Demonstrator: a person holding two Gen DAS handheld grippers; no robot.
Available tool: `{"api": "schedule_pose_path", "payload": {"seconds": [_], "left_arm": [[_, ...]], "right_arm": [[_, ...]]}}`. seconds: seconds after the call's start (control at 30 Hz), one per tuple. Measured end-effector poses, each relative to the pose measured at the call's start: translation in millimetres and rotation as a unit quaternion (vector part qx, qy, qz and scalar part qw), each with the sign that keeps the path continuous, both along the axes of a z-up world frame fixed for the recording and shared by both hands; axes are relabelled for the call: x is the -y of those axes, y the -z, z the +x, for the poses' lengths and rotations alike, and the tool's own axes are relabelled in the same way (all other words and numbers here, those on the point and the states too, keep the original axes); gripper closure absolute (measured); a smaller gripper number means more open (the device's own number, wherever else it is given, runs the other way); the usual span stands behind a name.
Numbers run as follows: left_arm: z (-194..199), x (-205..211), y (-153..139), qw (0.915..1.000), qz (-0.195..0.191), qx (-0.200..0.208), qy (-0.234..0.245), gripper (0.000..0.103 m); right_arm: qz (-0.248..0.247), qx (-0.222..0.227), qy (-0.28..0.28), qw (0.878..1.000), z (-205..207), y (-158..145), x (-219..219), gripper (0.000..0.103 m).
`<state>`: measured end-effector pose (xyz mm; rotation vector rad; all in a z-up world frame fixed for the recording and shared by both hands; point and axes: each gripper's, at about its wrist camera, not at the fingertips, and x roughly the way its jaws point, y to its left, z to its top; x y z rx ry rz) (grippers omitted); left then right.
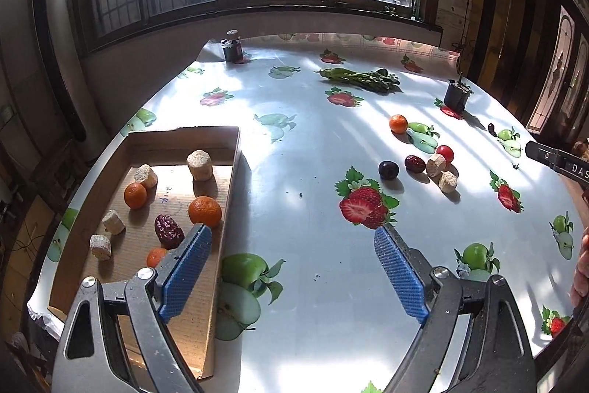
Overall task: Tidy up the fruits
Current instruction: 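Withdraw both grippers from the box back toward the remaining items, then grasp the dark plum with left gripper while right grasps a rice cake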
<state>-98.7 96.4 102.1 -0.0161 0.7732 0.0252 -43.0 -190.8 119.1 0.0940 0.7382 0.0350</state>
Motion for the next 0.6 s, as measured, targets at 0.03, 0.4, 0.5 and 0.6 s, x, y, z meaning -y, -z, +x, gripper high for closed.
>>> {"api": "schedule_pose_path", "payload": {"seconds": [0.03, 0.4, 0.5, 0.6], "left_arm": [[10, 5, 1, 0.9999, -0.004, -0.005, 0.008, 0.013], [126, 49, 52, 0.9904, -0.093, -0.086, 0.055, 0.046], [145, 56, 72, 0.9867, -0.107, -0.107, 0.061, 0.046], [154, 62, 82, 0.9833, -0.126, -0.109, 0.073, 0.046]], "right_arm": [[0.008, -0.012, -0.010, 1.000, 7, 7, -1, 0.030], [0.035, -0.092, -0.105, 0.990, 64, 82, -48, 0.048], [0.041, -0.091, -0.114, 0.988, 68, 89, -50, 0.048], [0.048, -0.093, -0.115, 0.988, 71, 92, -48, 0.048]]}}
